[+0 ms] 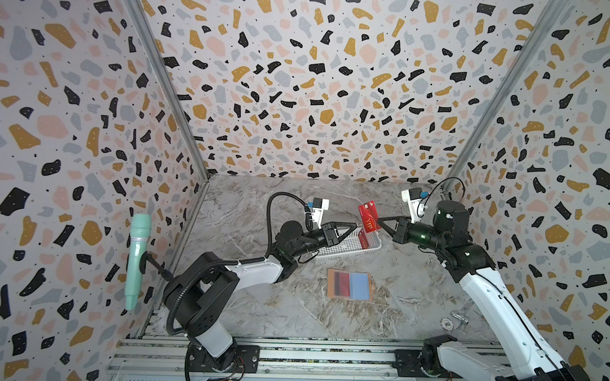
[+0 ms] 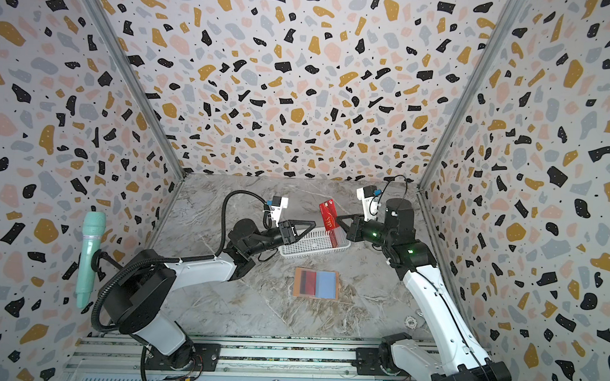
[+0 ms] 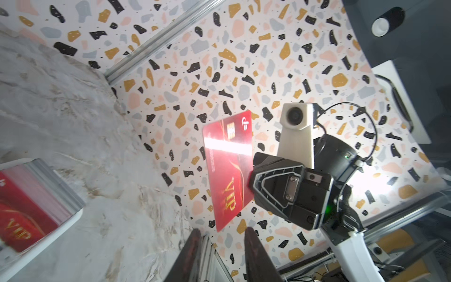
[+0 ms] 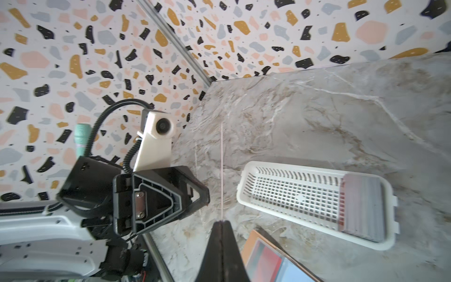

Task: Insert credit cards into a card holder
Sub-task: Pick up the credit card from the storage box.

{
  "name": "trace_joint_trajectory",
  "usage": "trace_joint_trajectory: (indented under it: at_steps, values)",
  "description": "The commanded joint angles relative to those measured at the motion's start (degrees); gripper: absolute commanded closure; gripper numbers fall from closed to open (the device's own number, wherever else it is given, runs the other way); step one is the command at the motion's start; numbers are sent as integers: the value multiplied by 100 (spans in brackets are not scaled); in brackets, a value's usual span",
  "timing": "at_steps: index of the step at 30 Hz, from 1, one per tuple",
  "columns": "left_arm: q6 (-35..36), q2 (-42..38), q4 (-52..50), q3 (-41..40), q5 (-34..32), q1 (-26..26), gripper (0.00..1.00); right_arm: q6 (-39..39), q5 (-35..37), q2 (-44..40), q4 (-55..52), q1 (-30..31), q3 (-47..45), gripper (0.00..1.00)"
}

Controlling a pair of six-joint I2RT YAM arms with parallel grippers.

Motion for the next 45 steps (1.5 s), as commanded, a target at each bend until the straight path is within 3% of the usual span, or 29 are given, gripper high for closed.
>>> trace_joint_trajectory:
  at_steps: [1, 12, 19, 25, 35, 45]
  values:
    - [-389, -129, 928, -17, 166, 32, 69, 308, -757, -170, 377, -18, -120, 97]
    - [-990, 126, 1596, -34, 295, 21, 72, 653, -1198, -169, 934, -24, -431, 96]
    - [-533, -28, 942, -144, 208, 13, 72, 515, -579, -227, 575, -24, -335, 97]
    - [-224, -104, 449, -155, 161, 16, 69, 531, -577, -277, 578, -42, -295, 97]
    - [-610, 65, 1094, -35, 326, -4, 68, 842, -1019, -277, 1041, -42, -539, 96]
    - [-884, 156, 1485, -21, 358, -55, 77, 1052, -1128, -259, 1412, -42, -862, 96]
